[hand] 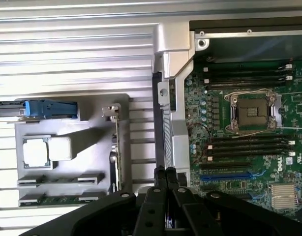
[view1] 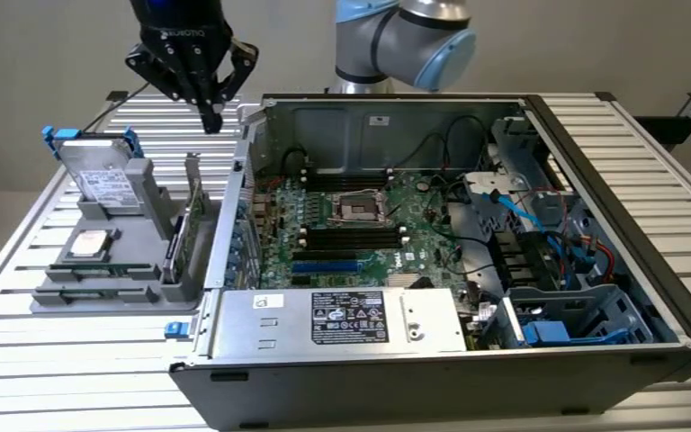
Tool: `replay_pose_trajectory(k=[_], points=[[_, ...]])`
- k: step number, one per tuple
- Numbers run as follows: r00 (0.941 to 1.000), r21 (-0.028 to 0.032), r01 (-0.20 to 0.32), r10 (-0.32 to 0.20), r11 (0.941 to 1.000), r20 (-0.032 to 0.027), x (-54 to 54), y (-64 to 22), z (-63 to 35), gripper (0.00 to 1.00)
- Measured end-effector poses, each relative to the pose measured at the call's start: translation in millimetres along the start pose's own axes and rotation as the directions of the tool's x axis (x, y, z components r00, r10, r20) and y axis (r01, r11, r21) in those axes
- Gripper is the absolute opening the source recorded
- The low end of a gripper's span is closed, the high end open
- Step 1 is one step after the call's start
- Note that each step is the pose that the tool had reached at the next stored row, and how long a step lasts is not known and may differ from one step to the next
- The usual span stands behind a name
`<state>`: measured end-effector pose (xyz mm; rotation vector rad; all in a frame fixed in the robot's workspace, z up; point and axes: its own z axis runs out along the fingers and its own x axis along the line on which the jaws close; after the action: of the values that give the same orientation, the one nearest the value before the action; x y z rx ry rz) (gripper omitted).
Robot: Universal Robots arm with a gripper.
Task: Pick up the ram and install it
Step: 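Reach for the ram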
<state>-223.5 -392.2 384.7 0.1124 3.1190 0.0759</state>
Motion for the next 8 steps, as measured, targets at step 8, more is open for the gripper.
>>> replay_pose_trajectory(k=[8], points=[[1.0,0.0003,0.0,0.0,1.0,-0.004,36.6,-2.8,3.8,0.1]])
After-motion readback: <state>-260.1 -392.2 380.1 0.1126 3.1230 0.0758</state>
